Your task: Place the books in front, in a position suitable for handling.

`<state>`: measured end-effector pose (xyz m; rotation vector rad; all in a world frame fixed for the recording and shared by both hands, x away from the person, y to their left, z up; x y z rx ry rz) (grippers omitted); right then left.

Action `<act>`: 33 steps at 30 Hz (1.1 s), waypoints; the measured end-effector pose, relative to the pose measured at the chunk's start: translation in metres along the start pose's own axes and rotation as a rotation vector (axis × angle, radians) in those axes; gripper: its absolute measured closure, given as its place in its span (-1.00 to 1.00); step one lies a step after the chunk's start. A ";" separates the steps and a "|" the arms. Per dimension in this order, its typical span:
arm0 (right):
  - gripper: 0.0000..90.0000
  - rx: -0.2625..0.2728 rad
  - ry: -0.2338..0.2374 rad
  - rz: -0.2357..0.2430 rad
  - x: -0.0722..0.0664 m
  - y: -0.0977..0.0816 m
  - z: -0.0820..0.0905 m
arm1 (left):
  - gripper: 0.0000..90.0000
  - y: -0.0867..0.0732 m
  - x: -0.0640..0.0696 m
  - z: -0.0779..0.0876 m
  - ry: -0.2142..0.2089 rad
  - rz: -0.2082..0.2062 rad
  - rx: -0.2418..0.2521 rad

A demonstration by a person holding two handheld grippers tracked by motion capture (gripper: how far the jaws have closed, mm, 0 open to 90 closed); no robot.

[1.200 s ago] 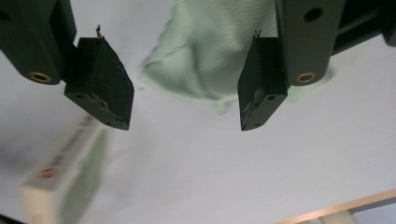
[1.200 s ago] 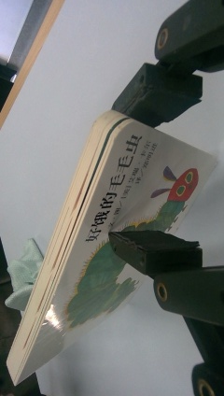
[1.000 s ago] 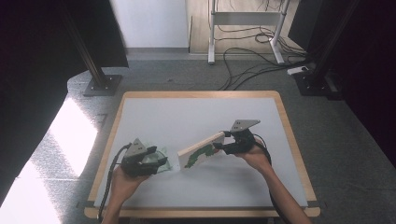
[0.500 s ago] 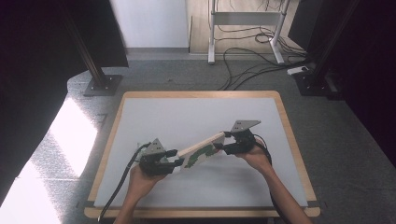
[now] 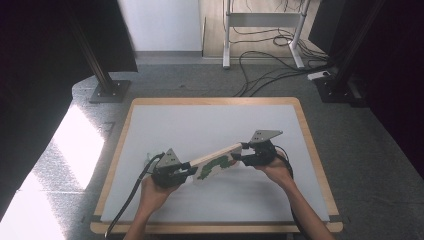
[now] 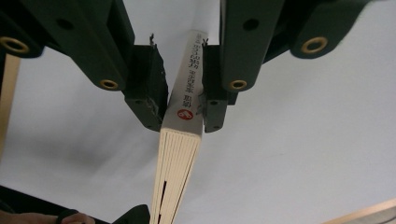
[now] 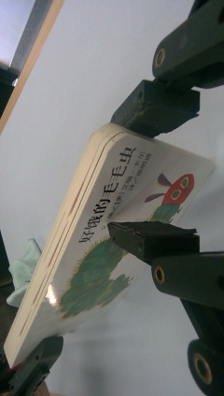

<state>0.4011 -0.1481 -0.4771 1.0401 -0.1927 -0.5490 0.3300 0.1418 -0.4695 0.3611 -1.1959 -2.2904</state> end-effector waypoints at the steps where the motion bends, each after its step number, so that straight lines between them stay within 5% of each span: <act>1: 0.05 0.001 -0.002 0.001 0.000 0.000 0.000 | 0.59 0.001 -0.002 0.000 0.003 -0.004 -0.007; 9: 0.09 0.016 -0.016 -0.002 0.000 -0.002 0.002 | 0.53 0.006 -0.016 -0.005 0.016 -0.003 -0.025; 25: 0.10 0.001 0.002 -0.008 -0.013 -0.008 0.021 | 0.37 0.000 0.003 0.001 -0.050 0.046 0.004; 33: 0.05 -0.011 0.004 -0.023 -0.021 -0.018 0.028 | 0.27 -0.006 0.017 0.002 -0.048 0.051 -0.003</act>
Point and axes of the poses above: each handheld gripper's, and its own axes: z roughly backward along the jaws, y roughly out of its top, x roughly to its right, the point moved 3 cm from there along -z, roughly forward along the jaws, and after that the axes turned 3 degrees about -z, right-handed, at the moved point
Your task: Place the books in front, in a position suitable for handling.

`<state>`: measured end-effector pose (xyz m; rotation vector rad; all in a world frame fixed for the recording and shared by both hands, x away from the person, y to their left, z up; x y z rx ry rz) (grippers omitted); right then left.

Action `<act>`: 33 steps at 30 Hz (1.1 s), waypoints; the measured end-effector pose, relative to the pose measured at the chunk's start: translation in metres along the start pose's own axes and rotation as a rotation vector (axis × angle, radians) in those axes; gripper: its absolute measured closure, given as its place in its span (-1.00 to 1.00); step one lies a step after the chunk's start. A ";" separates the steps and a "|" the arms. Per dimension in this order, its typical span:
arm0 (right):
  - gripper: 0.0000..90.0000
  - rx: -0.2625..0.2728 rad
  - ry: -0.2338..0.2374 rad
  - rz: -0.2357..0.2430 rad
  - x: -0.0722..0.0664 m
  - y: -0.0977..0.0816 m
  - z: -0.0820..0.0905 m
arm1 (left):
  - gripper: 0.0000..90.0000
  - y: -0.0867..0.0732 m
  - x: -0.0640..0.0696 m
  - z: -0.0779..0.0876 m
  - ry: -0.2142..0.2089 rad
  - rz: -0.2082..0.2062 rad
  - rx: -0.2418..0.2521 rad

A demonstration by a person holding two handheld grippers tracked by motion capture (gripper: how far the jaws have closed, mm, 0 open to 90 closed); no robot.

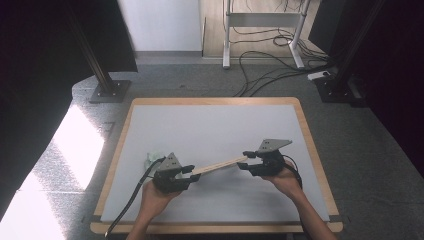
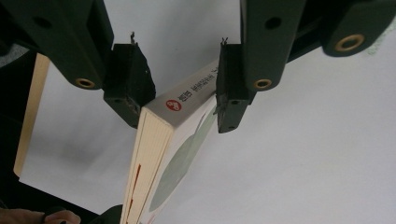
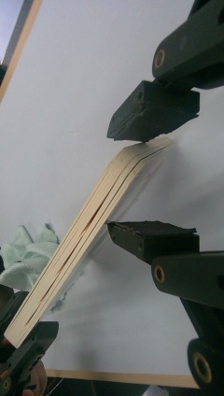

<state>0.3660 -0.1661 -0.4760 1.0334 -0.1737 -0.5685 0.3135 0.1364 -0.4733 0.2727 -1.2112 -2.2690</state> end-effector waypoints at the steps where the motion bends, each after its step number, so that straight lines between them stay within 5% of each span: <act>1: 0.05 0.000 0.000 0.000 0.000 0.000 0.000 | 0.27 -0.001 0.002 0.000 0.001 0.002 0.003; 9: 0.05 -0.004 -0.006 -0.041 -0.004 -0.015 0.006 | 0.19 -0.007 0.016 -0.001 0.047 -0.016 -0.009; 21: -0.06 -0.038 -0.009 -0.078 -0.022 -0.026 0.011 | 0.14 -0.022 0.030 -0.001 0.071 0.054 -0.021; 33: -0.11 -0.047 0.003 -0.099 -0.032 -0.038 0.014 | 0.14 -0.034 0.038 -0.002 0.097 0.047 -0.034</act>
Point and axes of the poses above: each handheld gripper's, and its own axes: z roughly backward along the jaws, y roughly out of its top, x roughly to its right, the point moved 3 cm from there along -z, roughly forward along the jaws, and after that the axes turned 3 degrees about -z, right-handed, at the moved point
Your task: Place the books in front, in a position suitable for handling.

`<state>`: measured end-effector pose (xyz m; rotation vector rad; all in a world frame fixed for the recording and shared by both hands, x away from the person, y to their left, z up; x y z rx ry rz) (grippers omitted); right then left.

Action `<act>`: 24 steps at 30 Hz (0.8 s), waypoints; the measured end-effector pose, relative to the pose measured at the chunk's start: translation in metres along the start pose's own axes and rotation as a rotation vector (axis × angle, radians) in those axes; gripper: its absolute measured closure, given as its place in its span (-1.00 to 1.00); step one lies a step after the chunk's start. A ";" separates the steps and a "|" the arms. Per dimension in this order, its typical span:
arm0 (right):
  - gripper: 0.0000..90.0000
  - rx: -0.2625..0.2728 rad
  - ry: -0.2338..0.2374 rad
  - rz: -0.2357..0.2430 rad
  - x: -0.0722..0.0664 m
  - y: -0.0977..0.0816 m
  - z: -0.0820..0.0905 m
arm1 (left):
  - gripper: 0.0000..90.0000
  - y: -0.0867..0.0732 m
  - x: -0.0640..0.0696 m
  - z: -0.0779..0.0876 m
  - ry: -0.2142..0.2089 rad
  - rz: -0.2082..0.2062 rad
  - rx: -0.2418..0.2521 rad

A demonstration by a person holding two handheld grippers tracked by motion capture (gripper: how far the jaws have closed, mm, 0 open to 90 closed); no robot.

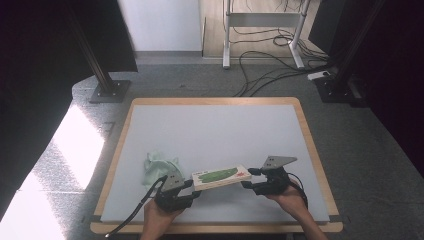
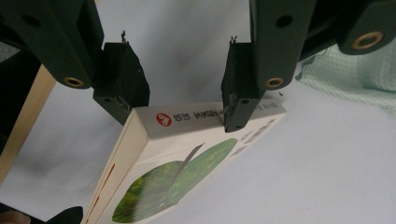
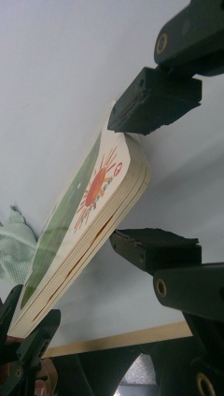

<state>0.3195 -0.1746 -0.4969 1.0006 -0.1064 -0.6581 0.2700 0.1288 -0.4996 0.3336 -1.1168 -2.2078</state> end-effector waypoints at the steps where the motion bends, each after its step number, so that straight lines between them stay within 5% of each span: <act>1: -0.12 0.004 0.000 -0.007 -0.001 -0.005 0.000 | 0.14 -0.002 0.001 0.000 0.003 -0.005 -0.003; 7: -0.12 0.009 0.007 -0.021 -0.003 -0.014 0.000 | 0.13 -0.009 0.007 -0.002 0.017 -0.028 -0.014; 24: -0.07 0.007 0.002 -0.038 -0.008 -0.038 -0.004 | 0.14 -0.030 0.011 -0.010 -0.030 0.050 -0.031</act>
Point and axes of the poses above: each handheld gripper's, and its own axes: z roughly backward along the jaws, y roughly out of its top, x roughly to its right, the point moved 3 cm from there along -z, roughly forward along the jaws, and after that the axes turned 3 degrees about -z, right-handed, at the moved point
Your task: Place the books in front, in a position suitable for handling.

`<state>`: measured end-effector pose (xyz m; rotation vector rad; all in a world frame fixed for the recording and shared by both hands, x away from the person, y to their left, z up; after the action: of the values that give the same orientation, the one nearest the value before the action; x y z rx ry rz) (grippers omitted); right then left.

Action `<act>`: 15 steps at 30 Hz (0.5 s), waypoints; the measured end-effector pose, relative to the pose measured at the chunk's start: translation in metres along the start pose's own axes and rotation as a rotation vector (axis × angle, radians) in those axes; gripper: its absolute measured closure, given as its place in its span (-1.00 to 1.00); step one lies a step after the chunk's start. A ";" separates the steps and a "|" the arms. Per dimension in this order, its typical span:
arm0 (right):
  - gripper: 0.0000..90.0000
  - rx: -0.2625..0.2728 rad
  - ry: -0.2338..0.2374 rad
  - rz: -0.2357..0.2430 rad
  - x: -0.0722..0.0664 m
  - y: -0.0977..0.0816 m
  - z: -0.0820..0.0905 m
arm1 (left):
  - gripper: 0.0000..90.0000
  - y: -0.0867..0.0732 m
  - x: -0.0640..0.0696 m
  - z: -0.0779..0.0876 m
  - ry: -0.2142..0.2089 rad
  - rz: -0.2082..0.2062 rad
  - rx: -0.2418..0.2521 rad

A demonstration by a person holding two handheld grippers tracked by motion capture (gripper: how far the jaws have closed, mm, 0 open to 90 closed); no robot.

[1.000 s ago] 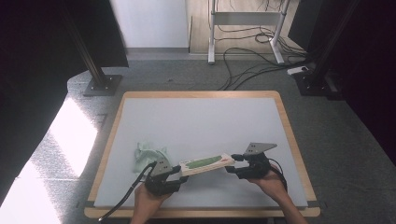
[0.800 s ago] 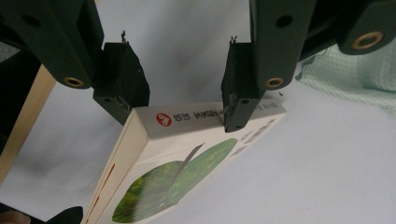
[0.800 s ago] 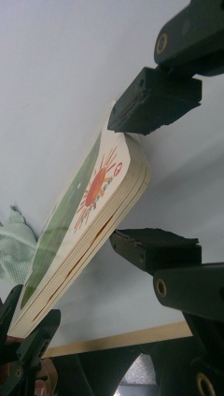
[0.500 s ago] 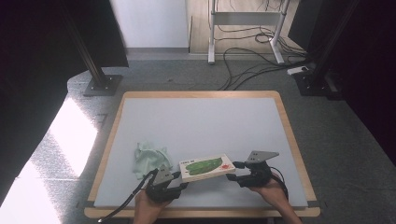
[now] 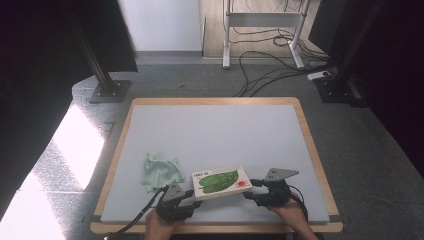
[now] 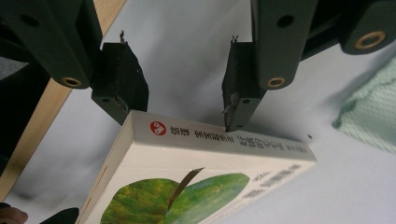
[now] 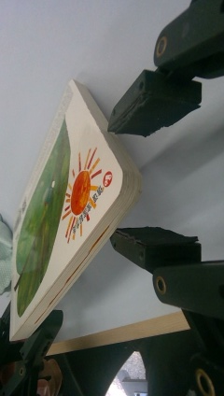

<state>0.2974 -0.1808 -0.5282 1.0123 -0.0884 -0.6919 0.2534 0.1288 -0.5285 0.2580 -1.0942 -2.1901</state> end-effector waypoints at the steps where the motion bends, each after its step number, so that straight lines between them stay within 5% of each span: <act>1: -0.07 -0.003 -0.001 0.002 0.000 -0.001 0.000 | 0.14 -0.002 0.000 -0.001 -0.004 0.003 -0.003; 4: -0.07 -0.015 -0.003 0.005 -0.002 -0.005 -0.002 | 0.29 -0.006 0.001 -0.006 -0.053 0.019 -0.009; 15: -0.06 -0.024 -0.014 -0.018 0.002 -0.011 -0.013 | 0.28 -0.007 -0.008 -0.018 -0.019 0.019 -0.047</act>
<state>0.2982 -0.1761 -0.5442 0.9860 -0.0832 -0.7155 0.2640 0.1251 -0.5462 0.2061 -1.0499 -2.2023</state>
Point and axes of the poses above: each handheld gripper's, and its own axes: z roughly backward along the jaws, y roughly out of its top, x roughly to its right, the point moved 3 cm from there along -z, roughly forward along the jaws, and after that the axes turned 3 degrees about -z, right-handed, at the moved point
